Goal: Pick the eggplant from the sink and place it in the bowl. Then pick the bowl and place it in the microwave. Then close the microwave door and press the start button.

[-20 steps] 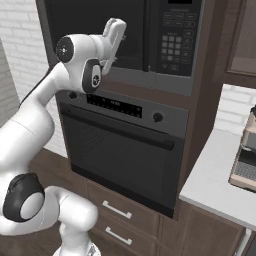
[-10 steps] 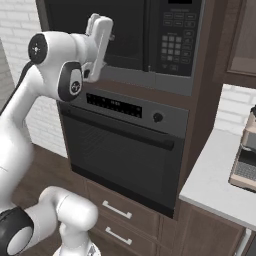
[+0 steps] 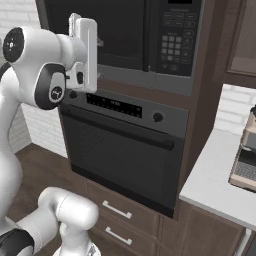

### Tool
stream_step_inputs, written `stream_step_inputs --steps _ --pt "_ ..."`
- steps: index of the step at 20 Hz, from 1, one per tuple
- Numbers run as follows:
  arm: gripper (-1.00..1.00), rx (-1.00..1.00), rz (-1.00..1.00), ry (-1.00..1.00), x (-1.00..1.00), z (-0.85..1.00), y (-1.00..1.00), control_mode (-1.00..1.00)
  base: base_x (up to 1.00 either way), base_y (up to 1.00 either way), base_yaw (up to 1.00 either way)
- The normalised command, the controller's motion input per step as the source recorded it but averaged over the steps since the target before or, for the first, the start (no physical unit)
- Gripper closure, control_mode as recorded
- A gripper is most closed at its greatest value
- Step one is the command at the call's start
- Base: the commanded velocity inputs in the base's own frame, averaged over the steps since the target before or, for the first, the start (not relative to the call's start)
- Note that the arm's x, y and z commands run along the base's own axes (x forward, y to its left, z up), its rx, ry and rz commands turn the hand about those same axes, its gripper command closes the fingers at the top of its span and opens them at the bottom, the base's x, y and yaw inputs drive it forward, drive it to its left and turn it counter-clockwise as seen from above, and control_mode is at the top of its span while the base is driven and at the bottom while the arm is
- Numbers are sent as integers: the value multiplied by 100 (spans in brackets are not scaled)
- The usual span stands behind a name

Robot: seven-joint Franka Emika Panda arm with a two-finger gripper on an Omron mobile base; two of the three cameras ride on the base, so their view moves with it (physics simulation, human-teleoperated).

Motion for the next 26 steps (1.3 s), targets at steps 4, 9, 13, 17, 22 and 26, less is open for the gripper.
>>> stream_step_inputs --steps 4,9,13,17,22,26 --pt "-100 -39 7 25 -74 24 -7 -100 0 0 0" --pt "-100 -42 9 26 -54 12 -1 -100 0 0 0" --pt "-100 -41 9 30 -38 4 -10 -100 0 0 0" --pt "-100 -23 11 26 -17 0 -33 -100 0 0 0" --pt "-100 -5 9 16 2 0 -27 -100 0 0 0" --pt "-100 -4 6 1 19 3 0 -100 0 0 0"
